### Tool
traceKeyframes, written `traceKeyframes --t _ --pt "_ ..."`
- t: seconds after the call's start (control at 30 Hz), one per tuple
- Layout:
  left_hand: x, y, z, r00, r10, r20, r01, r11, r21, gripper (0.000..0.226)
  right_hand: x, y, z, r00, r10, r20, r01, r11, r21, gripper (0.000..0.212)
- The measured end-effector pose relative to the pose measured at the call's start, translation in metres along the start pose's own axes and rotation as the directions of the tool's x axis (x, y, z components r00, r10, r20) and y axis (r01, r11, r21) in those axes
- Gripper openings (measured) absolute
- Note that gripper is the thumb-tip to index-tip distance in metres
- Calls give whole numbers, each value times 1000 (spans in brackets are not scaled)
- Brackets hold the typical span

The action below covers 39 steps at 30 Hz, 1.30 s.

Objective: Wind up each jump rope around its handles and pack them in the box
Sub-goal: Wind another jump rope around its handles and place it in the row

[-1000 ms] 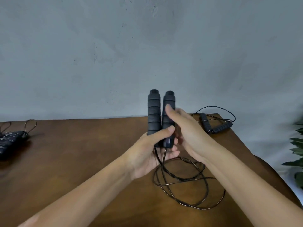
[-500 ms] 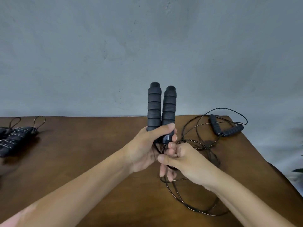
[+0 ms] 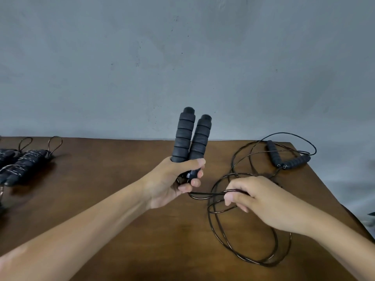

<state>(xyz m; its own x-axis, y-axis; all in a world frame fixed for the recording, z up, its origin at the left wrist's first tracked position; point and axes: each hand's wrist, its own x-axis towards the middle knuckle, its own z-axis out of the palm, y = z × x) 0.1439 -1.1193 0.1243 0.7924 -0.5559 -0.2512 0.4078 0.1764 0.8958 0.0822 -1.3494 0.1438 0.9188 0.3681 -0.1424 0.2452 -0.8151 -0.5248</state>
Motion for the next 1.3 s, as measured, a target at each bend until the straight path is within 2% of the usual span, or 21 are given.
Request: traceKeyframes --t 0.17,0.27,0.4,0.5,0.53,0.63,0.73,0.77,0.83,0.87,1.03,1.17,1.27,1.3 --pt "0 -5 -6 999 -52 15 52 998 43 21 -10 -4 -16 994 -37 -99 35 999 -18 38" --pt "-1 -7 -7 997 -74 36 71 995 74 22 -13 -6 -23 993 -37 -109 36 999 -13 40" --pt "-4 -4 -6 981 -105 161 72 978 198 22 -10 -7 -29 994 -48 -97 40 996 -81 35" --pt "-5 -2 -5 986 -144 81 96 899 427 47 -4 -8 -36 988 -71 -136 49 985 -163 26" --pt "-4 -3 -6 985 -156 77 104 881 462 53 -2 -9 -39 982 -74 -172 42 982 -183 29" --pt "-8 -4 -7 976 -203 85 151 900 409 51 3 -16 -45 970 -101 -222 55 977 -204 38" --pt "-7 -7 -8 974 -225 18 179 821 542 67 6 -26 -44 969 -151 -195 108 971 -213 30" --pt "-7 -7 -8 972 -234 15 187 812 552 64 7 -30 -43 969 -165 -185 122 968 -220 25" --pt "-9 -7 -8 959 -276 71 210 854 477 37 8 -36 -43 968 -188 -167 148 963 -226 19" --pt "-10 -7 -8 949 -295 109 221 872 437 32 8 -39 -44 968 -193 -158 154 961 -231 17" --pt "-11 -7 -2 942 -314 116 240 876 418 30 9 -54 -45 975 -207 -76 183 953 -242 22" --pt "-10 -7 5 939 -330 94 262 866 425 29 13 -66 -47 975 -209 -78 188 957 -221 17" --pt "-3 -7 11 935 -353 21 290 798 529 16 19 -75 -48 967 -235 -104 201 944 -263 9" --pt "-2 -6 13 936 -352 -23 298 752 588 23 21 -79 -50 961 -253 -111 207 925 -319 7"
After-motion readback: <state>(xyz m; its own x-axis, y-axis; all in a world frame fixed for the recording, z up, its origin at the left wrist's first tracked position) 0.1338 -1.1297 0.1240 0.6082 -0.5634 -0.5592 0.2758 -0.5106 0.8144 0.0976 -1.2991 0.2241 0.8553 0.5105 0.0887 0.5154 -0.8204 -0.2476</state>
